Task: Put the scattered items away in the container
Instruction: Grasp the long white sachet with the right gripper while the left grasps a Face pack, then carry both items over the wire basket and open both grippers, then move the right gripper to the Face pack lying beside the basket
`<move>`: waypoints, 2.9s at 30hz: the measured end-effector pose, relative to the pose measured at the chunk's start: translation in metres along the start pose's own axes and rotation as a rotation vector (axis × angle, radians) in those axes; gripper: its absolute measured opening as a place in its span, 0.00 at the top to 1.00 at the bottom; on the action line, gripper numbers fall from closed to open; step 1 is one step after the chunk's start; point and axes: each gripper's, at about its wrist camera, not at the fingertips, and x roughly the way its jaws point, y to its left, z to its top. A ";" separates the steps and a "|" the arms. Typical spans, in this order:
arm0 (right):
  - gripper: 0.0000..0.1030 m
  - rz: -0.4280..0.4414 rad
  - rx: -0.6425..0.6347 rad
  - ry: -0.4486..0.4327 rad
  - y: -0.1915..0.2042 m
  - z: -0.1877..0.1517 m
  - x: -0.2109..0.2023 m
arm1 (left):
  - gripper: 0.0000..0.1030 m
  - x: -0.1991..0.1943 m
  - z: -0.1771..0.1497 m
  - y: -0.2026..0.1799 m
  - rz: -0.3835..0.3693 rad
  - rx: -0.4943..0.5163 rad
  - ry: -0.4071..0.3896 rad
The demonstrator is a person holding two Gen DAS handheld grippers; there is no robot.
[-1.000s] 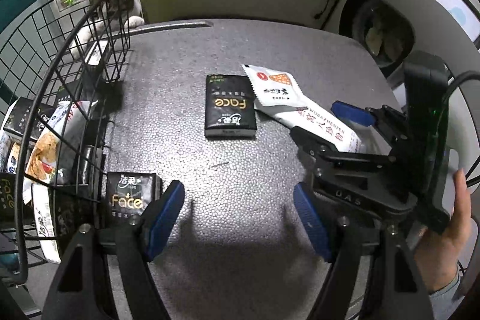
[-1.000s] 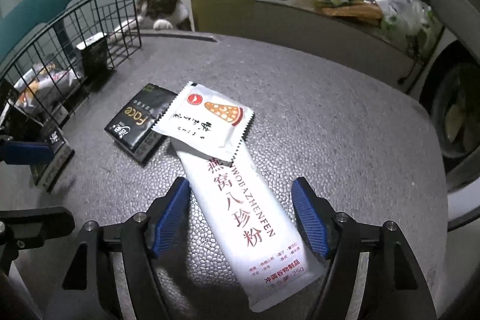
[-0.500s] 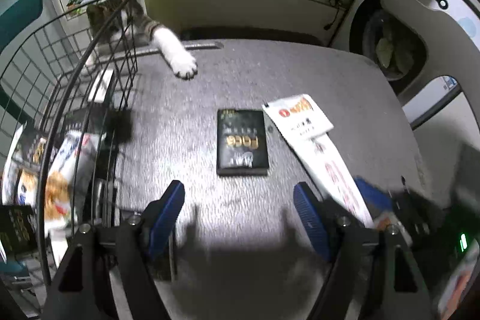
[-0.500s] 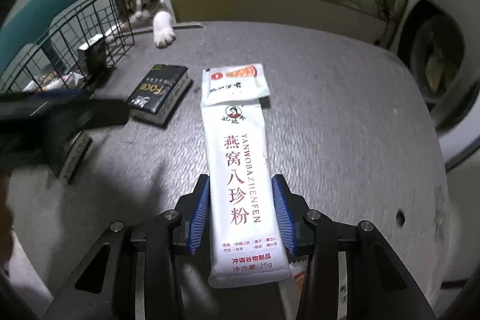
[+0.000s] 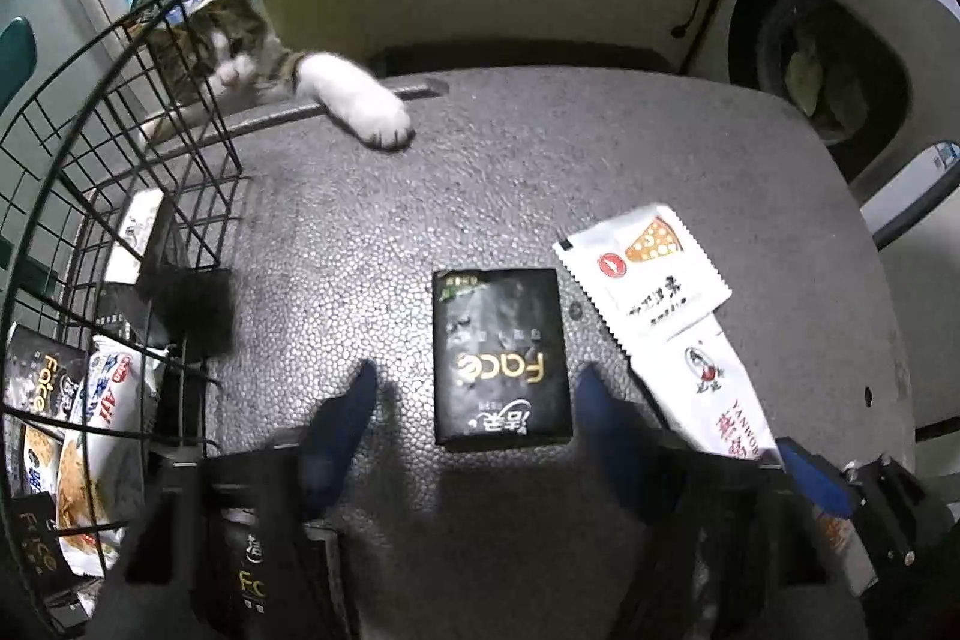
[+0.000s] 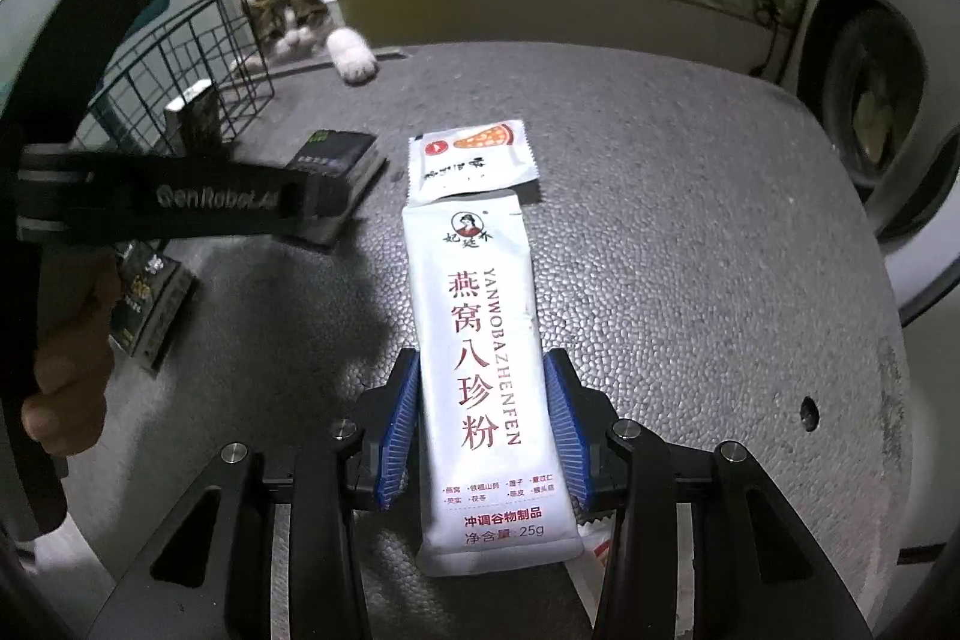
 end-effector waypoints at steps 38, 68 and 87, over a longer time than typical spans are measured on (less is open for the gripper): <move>0.59 0.281 -0.211 -0.102 0.259 0.093 -0.073 | 0.50 -0.163 -0.061 0.214 0.093 -0.198 -0.096; 0.54 0.125 -0.135 -0.076 0.163 0.038 -0.094 | 0.32 -0.191 -0.113 0.155 0.017 -0.185 -0.134; 0.52 0.153 -0.160 -0.002 0.192 -0.014 -0.006 | 0.32 -0.103 -0.169 0.169 0.138 -0.249 -0.007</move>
